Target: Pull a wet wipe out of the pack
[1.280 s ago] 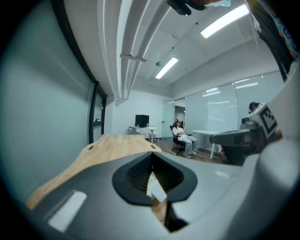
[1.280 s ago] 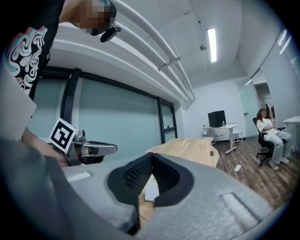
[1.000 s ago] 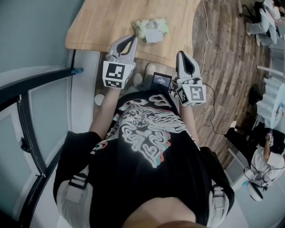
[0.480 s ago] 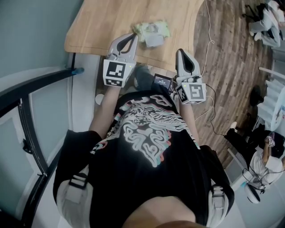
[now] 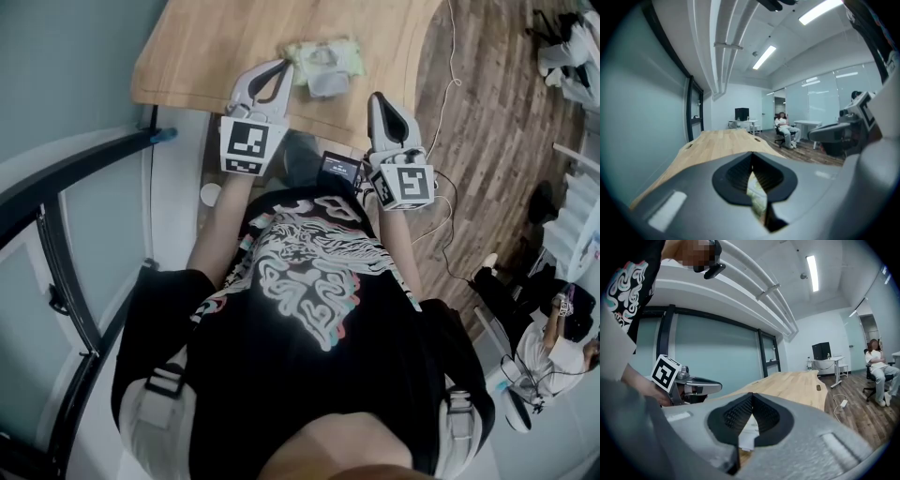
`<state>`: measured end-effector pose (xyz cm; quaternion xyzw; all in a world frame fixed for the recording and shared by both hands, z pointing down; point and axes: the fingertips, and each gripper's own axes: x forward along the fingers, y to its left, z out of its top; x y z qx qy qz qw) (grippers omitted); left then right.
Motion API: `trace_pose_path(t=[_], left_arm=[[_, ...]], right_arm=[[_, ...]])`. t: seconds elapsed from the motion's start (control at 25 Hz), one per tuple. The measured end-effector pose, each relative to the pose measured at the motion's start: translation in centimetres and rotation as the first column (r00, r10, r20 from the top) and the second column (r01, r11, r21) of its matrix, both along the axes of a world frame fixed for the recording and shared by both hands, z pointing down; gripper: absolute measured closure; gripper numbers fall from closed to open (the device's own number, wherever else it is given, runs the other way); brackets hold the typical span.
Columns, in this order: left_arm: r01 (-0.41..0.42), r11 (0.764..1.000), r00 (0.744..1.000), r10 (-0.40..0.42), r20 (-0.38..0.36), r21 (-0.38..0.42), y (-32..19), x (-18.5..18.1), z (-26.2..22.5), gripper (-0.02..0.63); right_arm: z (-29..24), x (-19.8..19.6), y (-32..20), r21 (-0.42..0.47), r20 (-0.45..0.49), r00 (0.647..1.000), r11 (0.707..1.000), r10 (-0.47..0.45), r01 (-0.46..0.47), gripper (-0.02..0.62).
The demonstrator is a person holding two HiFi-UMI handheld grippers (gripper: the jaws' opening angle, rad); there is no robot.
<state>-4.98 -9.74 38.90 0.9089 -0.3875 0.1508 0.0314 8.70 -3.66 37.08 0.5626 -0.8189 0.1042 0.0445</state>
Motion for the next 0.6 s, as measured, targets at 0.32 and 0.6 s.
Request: trace_pose_path(t=[0.32,0.6], left_arm=[[-0.016,1.000,1.000,0.017,0.013,-0.020,-1.1,1.2,2.6,0.617],[-0.058,0.997,0.996,0.061,0.063,-0.045,-1.6,2.7,5.3,0.616]], right_arm=[[3.2,-0.9,-1.7,-0.051,-0.020,0.996,0.995,-0.084,0.082,0.596],[5.1,-1.7,-2.8,-0.073,-0.079,0.989,0.990,-0.128,0.122,0.595]])
